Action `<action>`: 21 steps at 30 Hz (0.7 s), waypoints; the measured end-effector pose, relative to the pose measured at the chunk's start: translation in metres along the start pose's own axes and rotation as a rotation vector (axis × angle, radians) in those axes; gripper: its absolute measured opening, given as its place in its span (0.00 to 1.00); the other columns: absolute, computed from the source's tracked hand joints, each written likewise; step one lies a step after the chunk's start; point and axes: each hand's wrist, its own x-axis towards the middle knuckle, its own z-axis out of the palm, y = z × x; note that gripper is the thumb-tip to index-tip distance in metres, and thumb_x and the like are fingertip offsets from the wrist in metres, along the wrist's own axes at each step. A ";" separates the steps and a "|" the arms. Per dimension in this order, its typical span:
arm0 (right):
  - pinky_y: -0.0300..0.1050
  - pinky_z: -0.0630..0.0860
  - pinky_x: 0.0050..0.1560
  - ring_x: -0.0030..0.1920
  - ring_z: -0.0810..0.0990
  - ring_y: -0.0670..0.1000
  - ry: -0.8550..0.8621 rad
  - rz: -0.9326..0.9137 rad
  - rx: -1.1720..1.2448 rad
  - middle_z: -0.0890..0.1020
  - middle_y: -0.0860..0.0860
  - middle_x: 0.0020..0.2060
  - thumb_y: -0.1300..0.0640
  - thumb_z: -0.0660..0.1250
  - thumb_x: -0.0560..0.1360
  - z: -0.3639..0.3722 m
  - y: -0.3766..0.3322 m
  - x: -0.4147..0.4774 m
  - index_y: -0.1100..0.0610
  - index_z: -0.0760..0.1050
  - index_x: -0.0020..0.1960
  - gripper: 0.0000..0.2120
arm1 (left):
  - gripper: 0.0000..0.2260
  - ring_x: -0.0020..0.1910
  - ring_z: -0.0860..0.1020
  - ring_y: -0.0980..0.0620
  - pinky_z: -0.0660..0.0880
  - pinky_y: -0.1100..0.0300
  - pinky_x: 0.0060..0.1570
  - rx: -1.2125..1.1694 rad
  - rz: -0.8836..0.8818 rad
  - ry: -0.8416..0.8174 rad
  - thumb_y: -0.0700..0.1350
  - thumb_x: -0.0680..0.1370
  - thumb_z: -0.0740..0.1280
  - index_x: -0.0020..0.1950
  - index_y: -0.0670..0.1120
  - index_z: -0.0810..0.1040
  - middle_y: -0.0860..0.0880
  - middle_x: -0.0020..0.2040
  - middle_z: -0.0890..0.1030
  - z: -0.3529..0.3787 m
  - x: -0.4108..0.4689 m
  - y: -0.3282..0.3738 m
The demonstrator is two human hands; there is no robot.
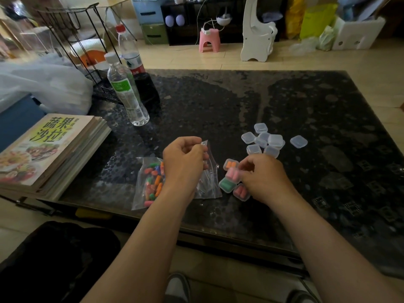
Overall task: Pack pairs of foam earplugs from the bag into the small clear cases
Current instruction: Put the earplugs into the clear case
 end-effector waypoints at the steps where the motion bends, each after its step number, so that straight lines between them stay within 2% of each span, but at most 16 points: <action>1: 0.37 0.79 0.31 0.31 0.85 0.44 0.001 0.004 -0.016 0.84 0.49 0.40 0.54 0.73 0.77 0.000 -0.002 -0.001 0.50 0.78 0.48 0.04 | 0.08 0.39 0.82 0.52 0.79 0.61 0.36 -0.004 -0.003 0.002 0.33 0.79 0.67 0.51 0.44 0.81 0.44 0.45 0.83 -0.002 0.000 0.000; 3: 0.39 0.80 0.32 0.33 0.85 0.45 0.012 0.013 -0.044 0.83 0.50 0.42 0.56 0.72 0.78 0.002 -0.006 -0.001 0.50 0.78 0.49 0.04 | 0.08 0.39 0.82 0.52 0.78 0.61 0.37 -0.009 -0.003 0.003 0.33 0.79 0.66 0.52 0.44 0.81 0.44 0.45 0.83 -0.007 0.001 0.000; 7: 0.50 0.85 0.45 0.44 0.83 0.47 0.063 -0.066 -0.078 0.81 0.45 0.44 0.58 0.69 0.79 0.012 -0.014 0.002 0.48 0.77 0.47 0.06 | 0.08 0.36 0.81 0.54 0.78 0.62 0.36 0.007 0.020 0.034 0.33 0.78 0.66 0.53 0.44 0.80 0.47 0.41 0.83 -0.029 0.004 -0.002; 11: 0.51 0.84 0.51 0.46 0.83 0.47 -0.008 -0.105 -0.010 0.83 0.45 0.44 0.60 0.68 0.79 0.027 -0.024 0.006 0.45 0.78 0.44 0.10 | 0.08 0.35 0.82 0.55 0.81 0.59 0.37 0.111 0.049 0.102 0.35 0.78 0.67 0.52 0.46 0.81 0.47 0.40 0.84 -0.060 0.009 -0.007; 15: 0.53 0.84 0.52 0.45 0.86 0.49 -0.004 -0.073 0.107 0.86 0.49 0.42 0.65 0.67 0.78 0.045 -0.029 0.010 0.47 0.80 0.42 0.14 | 0.06 0.43 0.84 0.52 0.84 0.51 0.40 0.270 0.053 0.175 0.38 0.79 0.67 0.51 0.49 0.80 0.49 0.45 0.83 -0.092 0.011 -0.013; 18: 0.50 0.85 0.51 0.44 0.86 0.50 -0.023 0.009 0.226 0.85 0.52 0.43 0.69 0.64 0.79 0.056 -0.036 0.013 0.51 0.80 0.43 0.15 | 0.07 0.45 0.83 0.53 0.82 0.54 0.45 0.365 0.069 0.249 0.38 0.78 0.68 0.47 0.50 0.80 0.52 0.43 0.82 -0.116 0.017 -0.020; 21: 0.51 0.85 0.48 0.44 0.88 0.52 -0.089 0.142 0.356 0.85 0.56 0.47 0.70 0.67 0.78 0.065 -0.042 0.017 0.56 0.81 0.45 0.11 | 0.07 0.46 0.80 0.53 0.77 0.56 0.47 0.513 0.000 0.284 0.41 0.78 0.68 0.55 0.48 0.80 0.54 0.44 0.80 -0.137 0.026 -0.029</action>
